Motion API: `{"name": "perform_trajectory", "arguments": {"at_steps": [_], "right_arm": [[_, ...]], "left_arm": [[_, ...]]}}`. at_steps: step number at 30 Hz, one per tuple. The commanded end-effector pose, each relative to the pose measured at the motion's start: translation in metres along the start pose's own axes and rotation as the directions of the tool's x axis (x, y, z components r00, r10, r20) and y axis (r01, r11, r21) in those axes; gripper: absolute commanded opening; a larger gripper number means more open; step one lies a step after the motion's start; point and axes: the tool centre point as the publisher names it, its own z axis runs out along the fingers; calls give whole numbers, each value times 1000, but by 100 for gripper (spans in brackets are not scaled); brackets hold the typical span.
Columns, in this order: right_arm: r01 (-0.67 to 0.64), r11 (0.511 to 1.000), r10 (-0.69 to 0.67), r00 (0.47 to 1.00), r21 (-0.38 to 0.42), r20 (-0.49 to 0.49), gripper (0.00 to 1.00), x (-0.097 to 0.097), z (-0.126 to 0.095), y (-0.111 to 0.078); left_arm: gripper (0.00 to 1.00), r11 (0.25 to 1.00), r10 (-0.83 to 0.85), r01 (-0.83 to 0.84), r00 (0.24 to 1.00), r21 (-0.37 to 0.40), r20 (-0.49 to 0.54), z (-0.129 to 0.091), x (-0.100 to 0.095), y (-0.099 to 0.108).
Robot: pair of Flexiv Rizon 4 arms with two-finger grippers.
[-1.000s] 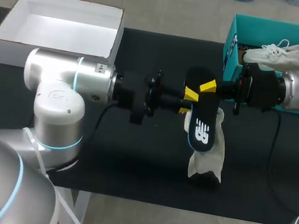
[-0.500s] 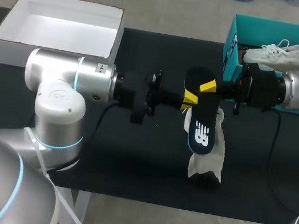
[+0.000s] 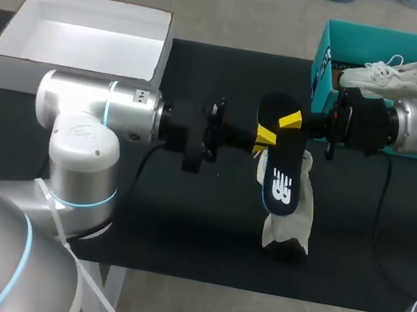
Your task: Take the shoe out of the shoebox, open the shoe tongue, remove and reinsert the insole, then place the shoe into the shoebox
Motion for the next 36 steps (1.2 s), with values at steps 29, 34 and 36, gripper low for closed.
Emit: {"name": "perform_trajectory", "arguments": {"at_steps": [29,34,36], "right_arm": [[116,971,-74,977,-209,201,100,-13,-99,-33],[286,951,-236,918,-120,318,100,-11,-118,-39],[316,945,-262,887,-85,380,100,-12,-122,-41]], "left_arm": [[0,999,-33,33,999,-3,22,-33,9,-8],[0,999,-40,40,999,-8,16,-38,13,-12],[0,999,-44,44,999,-8,15,-39,13,-13]]}}
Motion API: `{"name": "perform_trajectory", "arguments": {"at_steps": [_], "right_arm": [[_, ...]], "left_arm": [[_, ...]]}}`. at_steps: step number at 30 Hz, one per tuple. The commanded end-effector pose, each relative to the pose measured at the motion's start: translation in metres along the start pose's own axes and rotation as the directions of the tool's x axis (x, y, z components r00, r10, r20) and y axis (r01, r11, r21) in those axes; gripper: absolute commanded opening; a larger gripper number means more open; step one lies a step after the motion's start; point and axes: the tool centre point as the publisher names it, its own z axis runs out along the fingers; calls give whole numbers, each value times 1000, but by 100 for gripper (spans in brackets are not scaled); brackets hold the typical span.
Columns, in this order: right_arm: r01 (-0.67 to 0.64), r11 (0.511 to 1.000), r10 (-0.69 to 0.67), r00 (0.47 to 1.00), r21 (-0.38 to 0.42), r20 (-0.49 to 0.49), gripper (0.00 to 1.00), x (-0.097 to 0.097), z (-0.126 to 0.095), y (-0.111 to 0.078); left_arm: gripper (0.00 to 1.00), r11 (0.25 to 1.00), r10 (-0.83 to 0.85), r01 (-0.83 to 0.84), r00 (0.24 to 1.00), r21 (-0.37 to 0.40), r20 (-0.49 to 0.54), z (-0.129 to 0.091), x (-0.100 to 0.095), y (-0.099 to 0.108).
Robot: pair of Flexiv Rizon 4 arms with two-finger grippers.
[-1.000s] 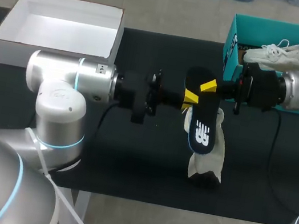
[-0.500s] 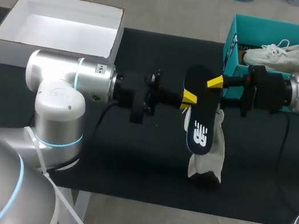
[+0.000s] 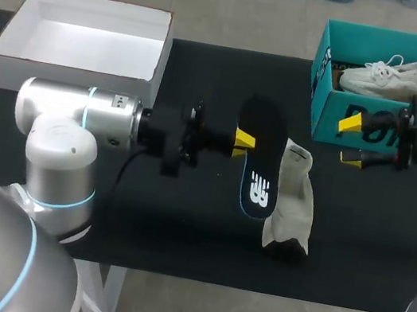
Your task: Take the shoe out of the shoebox, open the shoe tongue, remove and reinsert the insole, then place the shoe into the shoebox
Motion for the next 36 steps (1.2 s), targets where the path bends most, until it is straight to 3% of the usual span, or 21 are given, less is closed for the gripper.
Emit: {"name": "perform_trajectory", "arguments": {"at_steps": [1,18,25,28,32,34,35,36], "right_arm": [[66,997,-69,990,25,127,100,5,-23,-9],[93,995,-97,985,36,141,100,5,-24,-9],[373,908,-415,862,189,292,100,-5,-60,-33],[453,860,-508,801,233,318,100,-9,-72,-41],[556,774,-628,731,302,265,100,-17,-85,-50],[542,780,-619,744,313,251,100,-24,-90,-52],[490,817,-568,777,305,273,100,-28,-92,-51],[490,817,-568,777,305,273,100,-28,-92,-51]], "left_arm": [[0,1000,-2,2,1000,-6,-3,-6,1,-6],[0,998,-57,57,998,-5,-10,-14,13,-22],[0,998,-68,68,998,-2,-5,-17,11,-23],[0,997,-74,74,997,3,-2,-17,12,-23],[0,996,-86,86,996,6,4,-17,12,-23],[0,996,-93,93,996,9,10,-17,12,-24],[0,996,-93,93,996,9,8,-17,12,-24],[0,996,-94,94,996,9,8,-16,12,-24]]}}
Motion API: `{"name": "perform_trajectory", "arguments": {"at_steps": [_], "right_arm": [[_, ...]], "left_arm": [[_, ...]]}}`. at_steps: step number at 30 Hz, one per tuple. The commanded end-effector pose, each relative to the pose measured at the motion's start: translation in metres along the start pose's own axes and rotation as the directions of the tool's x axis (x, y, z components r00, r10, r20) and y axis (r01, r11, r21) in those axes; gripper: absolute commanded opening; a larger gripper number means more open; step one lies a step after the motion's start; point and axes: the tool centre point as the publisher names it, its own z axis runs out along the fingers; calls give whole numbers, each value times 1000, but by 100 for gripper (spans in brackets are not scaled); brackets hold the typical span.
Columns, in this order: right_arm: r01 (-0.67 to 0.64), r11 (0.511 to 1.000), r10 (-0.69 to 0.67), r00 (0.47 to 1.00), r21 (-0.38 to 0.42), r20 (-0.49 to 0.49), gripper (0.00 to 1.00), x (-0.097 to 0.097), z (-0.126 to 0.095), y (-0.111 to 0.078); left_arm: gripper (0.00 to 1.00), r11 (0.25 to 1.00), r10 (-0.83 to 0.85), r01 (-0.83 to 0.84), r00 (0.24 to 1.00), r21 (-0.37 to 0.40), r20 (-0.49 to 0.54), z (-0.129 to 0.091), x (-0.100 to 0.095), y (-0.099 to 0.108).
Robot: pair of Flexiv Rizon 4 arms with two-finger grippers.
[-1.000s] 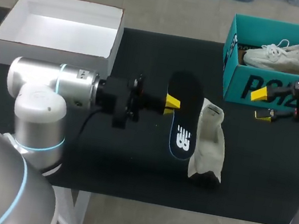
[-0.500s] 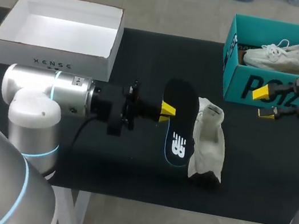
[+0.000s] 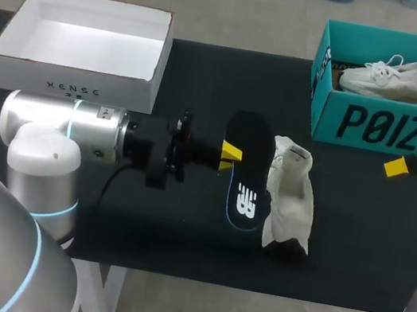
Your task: Take the shoe out of the shoebox, open the shoe tongue, remove and reinsert the insole, then place the shoe into the shoebox
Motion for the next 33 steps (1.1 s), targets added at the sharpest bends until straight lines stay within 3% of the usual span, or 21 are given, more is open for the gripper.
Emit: {"name": "perform_trajectory", "arguments": {"at_steps": [1,13,17,23,33], "right_arm": [[33,999,-34,999,32,11,100,0,-7,-7],[33,999,-34,999,32,11,100,0,-7,-7],[145,989,-146,988,18,45,100,-1,-20,-15],[244,968,-251,961,66,121,100,7,-38,-28],[424,897,-441,878,122,188,100,23,-57,-27]], "left_arm": [[0,1000,-1,1,1000,3,1,1,1,0],[0,1000,-18,18,1000,11,22,8,4,-4],[0,1000,-24,24,999,13,28,8,5,-4],[0,999,-31,31,999,9,40,7,6,-5],[0,999,-50,49,998,17,41,12,12,-6]]}}
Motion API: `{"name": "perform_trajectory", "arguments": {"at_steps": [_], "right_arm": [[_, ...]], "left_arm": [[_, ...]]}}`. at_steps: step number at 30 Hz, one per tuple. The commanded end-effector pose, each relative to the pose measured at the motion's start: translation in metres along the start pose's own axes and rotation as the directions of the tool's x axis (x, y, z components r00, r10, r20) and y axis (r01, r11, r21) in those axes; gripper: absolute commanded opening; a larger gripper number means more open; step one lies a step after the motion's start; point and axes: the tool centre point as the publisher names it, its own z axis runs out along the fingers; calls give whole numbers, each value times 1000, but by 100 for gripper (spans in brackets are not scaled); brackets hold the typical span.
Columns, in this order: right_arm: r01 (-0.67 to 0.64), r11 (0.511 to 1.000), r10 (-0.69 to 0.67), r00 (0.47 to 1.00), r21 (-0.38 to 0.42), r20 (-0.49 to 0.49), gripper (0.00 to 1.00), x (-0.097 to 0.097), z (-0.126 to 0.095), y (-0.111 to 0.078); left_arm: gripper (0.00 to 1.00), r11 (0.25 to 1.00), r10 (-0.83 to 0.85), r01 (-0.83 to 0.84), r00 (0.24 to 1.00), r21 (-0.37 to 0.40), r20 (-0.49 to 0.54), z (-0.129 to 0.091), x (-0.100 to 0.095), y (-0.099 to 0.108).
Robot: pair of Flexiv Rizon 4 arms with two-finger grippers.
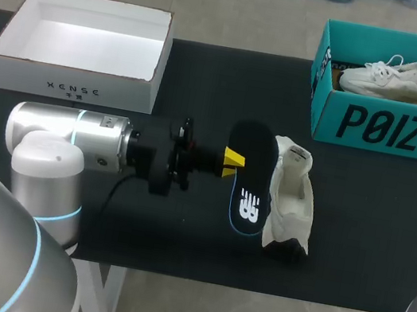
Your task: Take the shoe out of the shoebox, open the shoe tongue, remove and reinsert the insole, then place the shoe into the shoebox
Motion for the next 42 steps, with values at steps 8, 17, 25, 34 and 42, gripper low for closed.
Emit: {"name": "perform_trajectory", "arguments": {"at_steps": [8,17,25,34,42], "right_arm": [[25,999,-27,998,48,49,100,14,-3,4],[25,999,-27,998,48,49,100,14,-3,4],[25,999,-27,998,48,49,100,14,-3,4],[25,999,-27,998,48,49,100,14,-3,4],[25,999,-27,998,48,49,100,14,-3,4]], "left_arm": [[0,1000,-11,11,1000,-15,4,6,2,-1],[0,1000,-11,11,1000,-15,4,6,2,-1],[0,1000,-11,11,1000,-15,4,6,2,-1],[0,1000,-11,11,1000,-15,4,6,2,-1],[0,1000,-11,11,1000,-15,4,6,2,-1]]}}
